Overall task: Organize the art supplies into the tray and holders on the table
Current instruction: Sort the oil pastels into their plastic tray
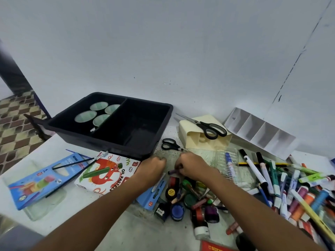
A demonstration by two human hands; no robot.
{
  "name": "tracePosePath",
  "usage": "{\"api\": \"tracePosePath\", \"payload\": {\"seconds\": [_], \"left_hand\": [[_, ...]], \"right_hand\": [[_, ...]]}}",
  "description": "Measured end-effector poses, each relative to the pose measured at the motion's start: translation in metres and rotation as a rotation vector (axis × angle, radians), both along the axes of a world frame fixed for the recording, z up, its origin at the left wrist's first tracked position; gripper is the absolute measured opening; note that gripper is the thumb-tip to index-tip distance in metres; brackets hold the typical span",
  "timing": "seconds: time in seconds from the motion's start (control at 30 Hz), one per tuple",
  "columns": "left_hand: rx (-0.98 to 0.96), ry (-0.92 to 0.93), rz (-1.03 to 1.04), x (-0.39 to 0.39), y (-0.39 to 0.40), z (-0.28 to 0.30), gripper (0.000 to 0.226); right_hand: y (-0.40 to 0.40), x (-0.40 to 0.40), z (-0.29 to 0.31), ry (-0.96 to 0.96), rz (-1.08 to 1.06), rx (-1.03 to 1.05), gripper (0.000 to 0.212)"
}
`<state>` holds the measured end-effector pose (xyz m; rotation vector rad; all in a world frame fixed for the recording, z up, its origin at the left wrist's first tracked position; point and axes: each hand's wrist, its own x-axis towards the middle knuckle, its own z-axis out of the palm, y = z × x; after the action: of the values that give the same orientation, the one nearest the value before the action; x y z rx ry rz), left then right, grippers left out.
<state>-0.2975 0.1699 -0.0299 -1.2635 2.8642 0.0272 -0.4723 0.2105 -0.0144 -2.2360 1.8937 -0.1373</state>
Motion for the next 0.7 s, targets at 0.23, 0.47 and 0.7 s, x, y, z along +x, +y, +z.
{"api": "tracePosePath", "payload": {"seconds": [0.23, 0.47, 0.7], "left_hand": [[-0.040, 0.178, 0.008, -0.012, -0.003, 0.003, 0.041], [0.136, 0.750, 0.032, -0.042, 0.008, 0.021, 0.036], [0.739, 1.020, 0.049, -0.106, 0.038, 0.047, 0.042]], "right_hand": [[-0.003, -0.011, 0.000, -0.108, -0.079, -0.112, 0.015], [0.018, -0.037, 0.012, -0.782, -0.375, -0.285, 0.012], [0.082, -0.086, 0.028, -0.943, -0.389, -0.281, 0.057]]}}
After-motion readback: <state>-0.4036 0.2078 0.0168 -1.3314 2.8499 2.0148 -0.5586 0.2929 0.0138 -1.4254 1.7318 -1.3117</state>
